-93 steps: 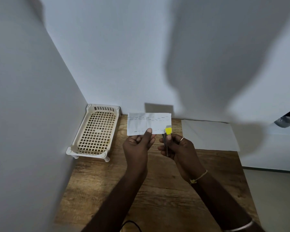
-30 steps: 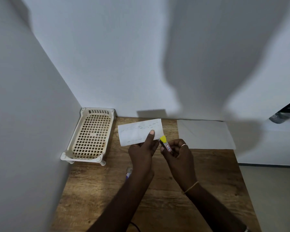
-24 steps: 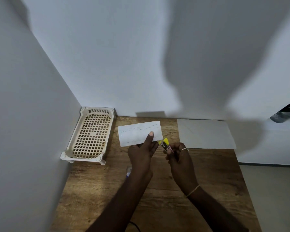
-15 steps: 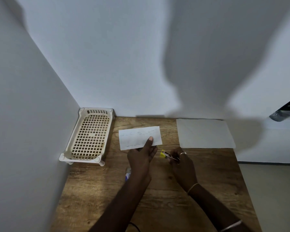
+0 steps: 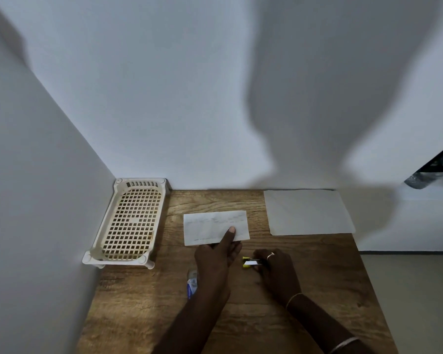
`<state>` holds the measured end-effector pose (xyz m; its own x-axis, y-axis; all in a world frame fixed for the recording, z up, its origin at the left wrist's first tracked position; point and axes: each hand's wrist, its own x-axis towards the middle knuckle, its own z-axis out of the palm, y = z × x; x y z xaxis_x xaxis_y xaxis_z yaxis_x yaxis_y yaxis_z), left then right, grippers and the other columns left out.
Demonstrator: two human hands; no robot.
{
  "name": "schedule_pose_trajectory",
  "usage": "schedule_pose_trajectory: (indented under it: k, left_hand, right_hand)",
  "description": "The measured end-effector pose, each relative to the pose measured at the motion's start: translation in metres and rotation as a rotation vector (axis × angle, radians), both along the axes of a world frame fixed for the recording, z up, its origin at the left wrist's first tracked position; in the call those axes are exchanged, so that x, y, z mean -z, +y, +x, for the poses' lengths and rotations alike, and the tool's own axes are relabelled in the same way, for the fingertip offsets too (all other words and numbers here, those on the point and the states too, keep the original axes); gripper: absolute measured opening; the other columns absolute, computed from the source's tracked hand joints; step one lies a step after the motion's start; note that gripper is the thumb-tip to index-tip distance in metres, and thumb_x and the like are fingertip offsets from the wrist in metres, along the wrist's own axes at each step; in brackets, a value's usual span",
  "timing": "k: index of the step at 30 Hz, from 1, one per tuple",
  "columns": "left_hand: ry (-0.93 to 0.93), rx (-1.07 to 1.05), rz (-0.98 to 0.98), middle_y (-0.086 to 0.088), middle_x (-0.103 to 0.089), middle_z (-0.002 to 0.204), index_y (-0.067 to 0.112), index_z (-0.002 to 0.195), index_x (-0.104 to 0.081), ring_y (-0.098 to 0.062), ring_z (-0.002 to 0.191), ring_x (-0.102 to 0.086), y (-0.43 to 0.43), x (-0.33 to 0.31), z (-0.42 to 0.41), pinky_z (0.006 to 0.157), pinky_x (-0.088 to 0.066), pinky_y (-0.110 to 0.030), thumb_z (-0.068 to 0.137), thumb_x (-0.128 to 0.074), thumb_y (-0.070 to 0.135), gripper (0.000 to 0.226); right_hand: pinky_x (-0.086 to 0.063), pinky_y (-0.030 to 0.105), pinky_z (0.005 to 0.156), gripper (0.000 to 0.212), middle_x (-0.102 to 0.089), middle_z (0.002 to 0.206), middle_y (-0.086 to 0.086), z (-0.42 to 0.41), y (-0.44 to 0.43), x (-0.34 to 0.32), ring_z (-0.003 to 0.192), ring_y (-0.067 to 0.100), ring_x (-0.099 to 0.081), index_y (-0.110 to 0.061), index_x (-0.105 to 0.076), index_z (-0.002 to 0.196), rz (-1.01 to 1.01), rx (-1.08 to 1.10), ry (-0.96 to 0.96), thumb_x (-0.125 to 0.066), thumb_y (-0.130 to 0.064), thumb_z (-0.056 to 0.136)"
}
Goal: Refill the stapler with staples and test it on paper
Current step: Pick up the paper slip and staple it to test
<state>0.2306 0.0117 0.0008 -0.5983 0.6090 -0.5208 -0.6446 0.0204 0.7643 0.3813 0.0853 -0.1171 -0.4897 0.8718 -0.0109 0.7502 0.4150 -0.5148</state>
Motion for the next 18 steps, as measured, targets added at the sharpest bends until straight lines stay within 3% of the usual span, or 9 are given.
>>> schedule_pose_trajectory:
  k: [5, 12, 15, 18]
  left_hand:
    - [0.008, 0.022, 0.004, -0.011, -0.080, 0.106, 0.008, 0.122, -0.067, -0.028, 0.096, -0.078, 0.001, -0.003, 0.002, 0.080, -0.064, -0.041, 0.083, -0.083, 0.013, 0.042]
    - [-0.010, 0.014, 0.006, -0.013, -0.080, 0.104, 0.008, 0.113, -0.070, -0.029, 0.092, -0.079, 0.006, -0.010, 0.002, 0.071, -0.065, -0.035, 0.082, -0.083, 0.011, 0.034]
    - [-0.015, 0.013, 0.020, -0.013, -0.080, 0.104, 0.005, 0.116, -0.070, -0.030, 0.093, -0.079, 0.008, -0.011, 0.002, 0.072, -0.065, -0.035, 0.083, -0.083, 0.011, 0.036]
    - [-0.044, 0.014, 0.045, -0.012, -0.080, 0.104, 0.007, 0.115, -0.070, -0.030, 0.094, -0.079, 0.008, -0.012, 0.003, 0.072, -0.064, -0.035, 0.082, -0.084, 0.011, 0.037]
  right_hand:
    - [-0.049, 0.032, 0.095, 0.037, -0.073, 0.109, -0.005, 0.002, 0.001, 0.005, 0.102, 0.015, -0.063, -0.033, -0.070, 0.119, 0.018, 0.000, -0.012, -0.076, -0.026, 0.084]
    - [-0.047, 0.034, 0.098, 0.043, -0.071, 0.117, -0.003, 0.007, 0.002, -0.004, 0.111, 0.019, -0.062, -0.027, -0.070, 0.121, 0.030, -0.016, 0.040, -0.080, -0.019, 0.079]
    - [-0.048, 0.028, 0.098, 0.031, -0.070, 0.120, -0.001, 0.002, 0.005, -0.026, 0.111, 0.012, -0.062, -0.024, -0.069, 0.121, -0.025, 0.124, 0.200, -0.070, -0.016, 0.091]
    - [-0.060, 0.028, 0.077, 0.011, -0.075, 0.093, -0.005, -0.013, 0.006, -0.069, 0.084, 0.006, -0.069, -0.026, -0.070, 0.105, -0.221, 0.243, 0.557, -0.061, -0.026, 0.099]
